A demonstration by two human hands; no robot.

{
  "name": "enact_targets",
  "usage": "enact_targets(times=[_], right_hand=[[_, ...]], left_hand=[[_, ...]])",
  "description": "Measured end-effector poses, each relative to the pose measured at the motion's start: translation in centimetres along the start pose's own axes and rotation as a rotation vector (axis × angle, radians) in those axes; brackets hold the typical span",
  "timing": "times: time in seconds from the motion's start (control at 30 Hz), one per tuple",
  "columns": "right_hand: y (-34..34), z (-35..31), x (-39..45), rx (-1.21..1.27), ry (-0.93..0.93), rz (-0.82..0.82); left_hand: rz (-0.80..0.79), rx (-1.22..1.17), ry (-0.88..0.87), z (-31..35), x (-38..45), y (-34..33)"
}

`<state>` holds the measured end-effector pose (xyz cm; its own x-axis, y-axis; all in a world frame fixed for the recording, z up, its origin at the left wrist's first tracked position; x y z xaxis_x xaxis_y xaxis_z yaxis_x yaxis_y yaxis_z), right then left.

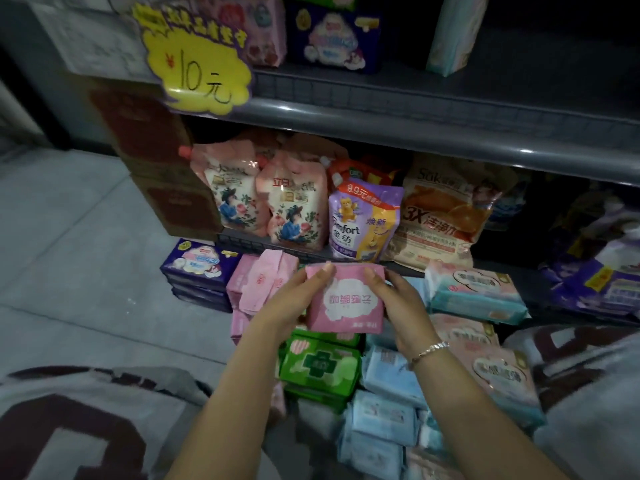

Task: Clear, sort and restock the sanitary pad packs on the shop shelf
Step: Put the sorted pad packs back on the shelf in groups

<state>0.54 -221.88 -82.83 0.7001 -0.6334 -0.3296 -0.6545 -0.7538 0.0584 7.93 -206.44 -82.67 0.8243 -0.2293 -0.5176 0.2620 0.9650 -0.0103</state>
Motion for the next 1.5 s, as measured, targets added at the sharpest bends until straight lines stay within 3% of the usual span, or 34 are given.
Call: enact_targets(times=[0.23,0.37,0.43,0.53,0.63,0.73,1.1,1.23,1.5], right_hand=[[-8.5,1.3,1.5,-0.101,0.016,-0.191],[-12.9,2.7,2.2,-0.152,-0.012,-0.307],[-15.0,3.3,2.6,-0.2,0.0,-0.341],[-17.5,4.4,3.6,-0.376,0.079,-0.302],[-18.9,5.8,4.2,-0.449,0.104,-0.268],[-19.3,7.5,4.5,-0.526,0.063,-0.266],[-19.1,10.7,5.2,-0.569,0.126,-0.289],[-18.6,11.1,5.1,-0.538,0.117,-0.306],[-18.4,10.0,4.8,-0.498,0.061,-0.33]], left_hand=[[0.262,-0.355,0.434,-2.7,3.9,6.3],[0.438,-0.426,0.426,-2.8,4.9,8.9],[0.509,-0.581,0.403,-3.5,5.1,10.3],[0.795,-0.744,0.279,-6.0,5.4,13.1],[1.138,-0.681,0.131,-8.0,4.9,15.1],[1.306,-0.676,0.076,-11.4,5.6,15.8],[1.238,-0.33,0.296,-22.9,8.4,13.7],[1.211,-0.319,0.294,-23.0,9.3,13.2],[1.324,-0.374,0.298,-22.3,11.2,13.5]])
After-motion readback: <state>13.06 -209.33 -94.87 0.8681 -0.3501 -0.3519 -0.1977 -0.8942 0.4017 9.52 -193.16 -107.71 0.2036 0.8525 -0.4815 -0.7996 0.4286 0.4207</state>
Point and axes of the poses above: each hand's wrist, its own x-axis towards the middle knuckle, its own y-axis out of the back of the hand, z = x × y, the point moved 1 cm from there along x, towards the middle knuckle, and after that the axes turned 14 degrees about z, right-handed, at the moved point
